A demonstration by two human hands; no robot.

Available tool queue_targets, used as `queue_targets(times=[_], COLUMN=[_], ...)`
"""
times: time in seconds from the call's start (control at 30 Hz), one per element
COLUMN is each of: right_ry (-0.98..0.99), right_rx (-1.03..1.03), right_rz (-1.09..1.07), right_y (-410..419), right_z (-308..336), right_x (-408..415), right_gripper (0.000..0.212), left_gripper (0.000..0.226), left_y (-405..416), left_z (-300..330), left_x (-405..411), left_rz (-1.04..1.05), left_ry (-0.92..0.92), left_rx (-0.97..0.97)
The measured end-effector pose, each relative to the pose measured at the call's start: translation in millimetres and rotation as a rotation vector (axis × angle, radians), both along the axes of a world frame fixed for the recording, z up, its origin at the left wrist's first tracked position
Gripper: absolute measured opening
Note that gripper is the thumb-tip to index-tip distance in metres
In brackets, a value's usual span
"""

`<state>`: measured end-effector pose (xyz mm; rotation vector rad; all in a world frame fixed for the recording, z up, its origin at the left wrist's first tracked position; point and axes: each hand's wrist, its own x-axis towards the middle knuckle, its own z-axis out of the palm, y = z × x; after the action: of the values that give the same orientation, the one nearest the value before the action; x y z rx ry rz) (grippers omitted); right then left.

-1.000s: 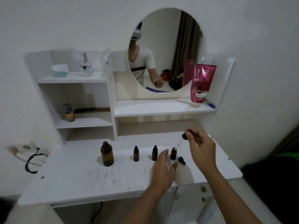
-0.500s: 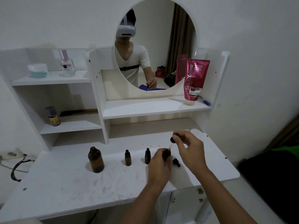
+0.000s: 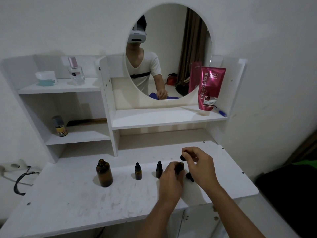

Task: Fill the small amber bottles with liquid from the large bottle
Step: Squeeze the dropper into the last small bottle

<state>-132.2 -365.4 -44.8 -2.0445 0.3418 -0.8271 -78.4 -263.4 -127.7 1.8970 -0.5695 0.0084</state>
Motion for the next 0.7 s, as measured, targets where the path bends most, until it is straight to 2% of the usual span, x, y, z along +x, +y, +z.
queue_targets(times=[0.23, 0.37, 0.7], right_ry=[-0.027, -0.021, -0.118], right_rx=[-0.078, -0.054, -0.13], right_rz=[-0.058, -0.038, -0.065], right_y=[3.3, 6.5, 15.7], right_z=[1.0, 3.4, 34.1], right_x=[1.8, 1.4, -11.5], right_gripper=[0.019, 0.016, 0.013], left_gripper=[0.018, 0.019, 0.044], left_y=[-0.4, 0.0, 25.0], left_z=[-2.8, -5.8, 2.8], left_x=[0.8, 2.0, -15.9], left_rz=[-0.018, -0.028, -0.077], left_ry=[0.004, 0.015, 0.047], left_rx=[-0.02, -0.019, 0.073])
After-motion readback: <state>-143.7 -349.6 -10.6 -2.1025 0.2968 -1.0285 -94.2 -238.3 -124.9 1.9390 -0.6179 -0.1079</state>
